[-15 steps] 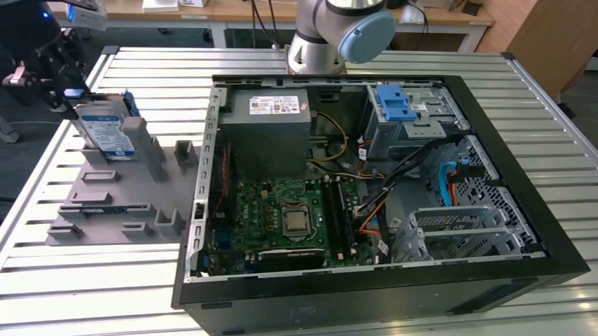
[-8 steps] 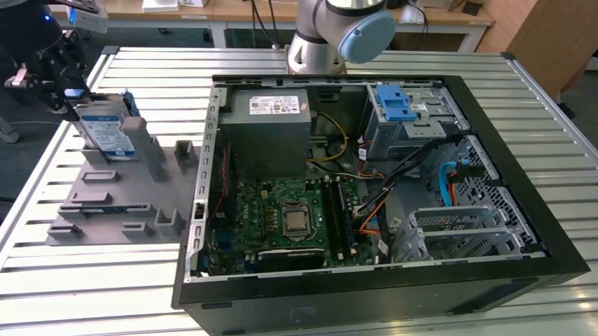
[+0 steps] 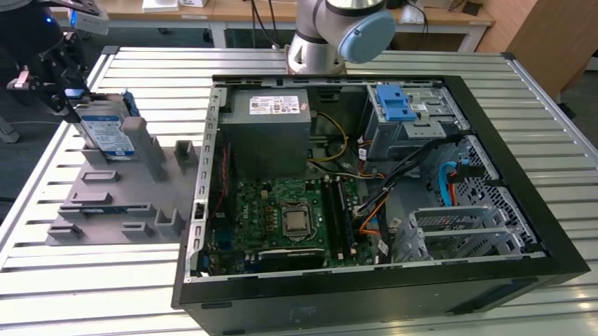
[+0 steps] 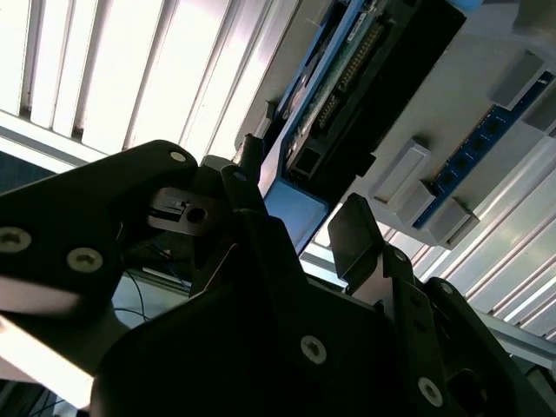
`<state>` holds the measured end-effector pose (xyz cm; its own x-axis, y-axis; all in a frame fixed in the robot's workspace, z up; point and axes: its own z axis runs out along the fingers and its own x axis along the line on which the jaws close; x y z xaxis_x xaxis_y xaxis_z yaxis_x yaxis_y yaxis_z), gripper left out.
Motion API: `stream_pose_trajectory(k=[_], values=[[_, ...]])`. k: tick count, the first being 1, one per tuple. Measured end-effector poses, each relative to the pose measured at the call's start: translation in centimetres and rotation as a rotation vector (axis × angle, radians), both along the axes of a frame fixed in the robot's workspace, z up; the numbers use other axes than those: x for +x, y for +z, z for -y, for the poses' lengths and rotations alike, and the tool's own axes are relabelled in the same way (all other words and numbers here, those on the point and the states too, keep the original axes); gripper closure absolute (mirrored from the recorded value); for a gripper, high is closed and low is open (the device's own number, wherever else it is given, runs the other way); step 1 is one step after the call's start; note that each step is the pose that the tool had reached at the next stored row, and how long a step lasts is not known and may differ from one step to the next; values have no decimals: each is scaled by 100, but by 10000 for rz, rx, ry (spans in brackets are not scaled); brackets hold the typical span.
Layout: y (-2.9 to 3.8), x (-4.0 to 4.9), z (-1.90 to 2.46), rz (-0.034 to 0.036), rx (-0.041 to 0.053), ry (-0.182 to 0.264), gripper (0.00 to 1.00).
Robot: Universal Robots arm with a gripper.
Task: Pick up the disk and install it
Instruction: 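Pick up the disk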
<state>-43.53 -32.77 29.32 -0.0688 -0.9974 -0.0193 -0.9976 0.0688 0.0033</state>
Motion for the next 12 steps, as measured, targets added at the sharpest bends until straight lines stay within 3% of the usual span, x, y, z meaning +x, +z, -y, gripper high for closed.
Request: stream_pose_trajectory(k=[12], values=[[-39,-4,0,1,0,116,42]])
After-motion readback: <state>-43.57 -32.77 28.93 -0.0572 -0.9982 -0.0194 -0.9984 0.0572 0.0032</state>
